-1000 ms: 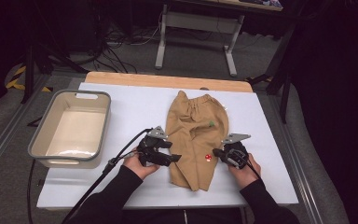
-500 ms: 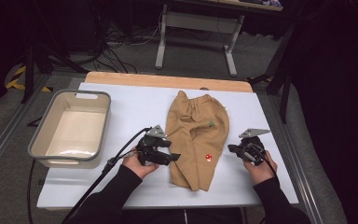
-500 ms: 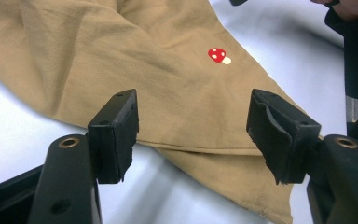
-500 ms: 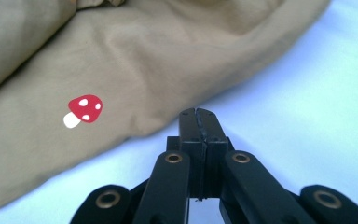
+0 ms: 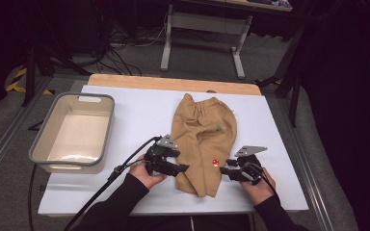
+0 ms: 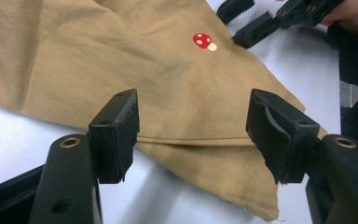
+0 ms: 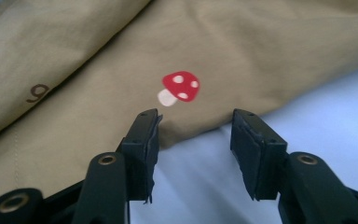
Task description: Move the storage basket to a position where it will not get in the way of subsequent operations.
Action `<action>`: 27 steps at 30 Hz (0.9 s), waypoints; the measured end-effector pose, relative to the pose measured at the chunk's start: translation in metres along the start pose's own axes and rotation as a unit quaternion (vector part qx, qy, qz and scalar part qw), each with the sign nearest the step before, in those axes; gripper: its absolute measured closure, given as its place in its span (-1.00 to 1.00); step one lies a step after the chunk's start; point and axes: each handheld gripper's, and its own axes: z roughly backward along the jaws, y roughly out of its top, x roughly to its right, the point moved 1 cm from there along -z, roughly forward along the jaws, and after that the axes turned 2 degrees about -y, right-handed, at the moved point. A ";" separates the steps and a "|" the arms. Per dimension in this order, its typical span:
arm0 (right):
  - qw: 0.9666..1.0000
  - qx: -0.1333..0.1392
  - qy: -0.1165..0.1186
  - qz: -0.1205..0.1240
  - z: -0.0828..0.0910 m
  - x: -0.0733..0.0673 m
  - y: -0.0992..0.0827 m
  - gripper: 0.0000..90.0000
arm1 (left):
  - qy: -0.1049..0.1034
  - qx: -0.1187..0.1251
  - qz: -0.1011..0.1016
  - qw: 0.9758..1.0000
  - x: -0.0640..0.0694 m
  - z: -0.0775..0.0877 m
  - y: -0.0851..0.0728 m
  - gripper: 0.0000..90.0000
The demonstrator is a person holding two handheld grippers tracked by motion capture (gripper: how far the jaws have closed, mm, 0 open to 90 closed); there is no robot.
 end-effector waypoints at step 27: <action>0.998 -0.012 -0.046 -0.047 0.039 0.044 -0.017 1.00 | 0.003 0.005 0.003 1.000 -0.004 0.002 0.001 -0.21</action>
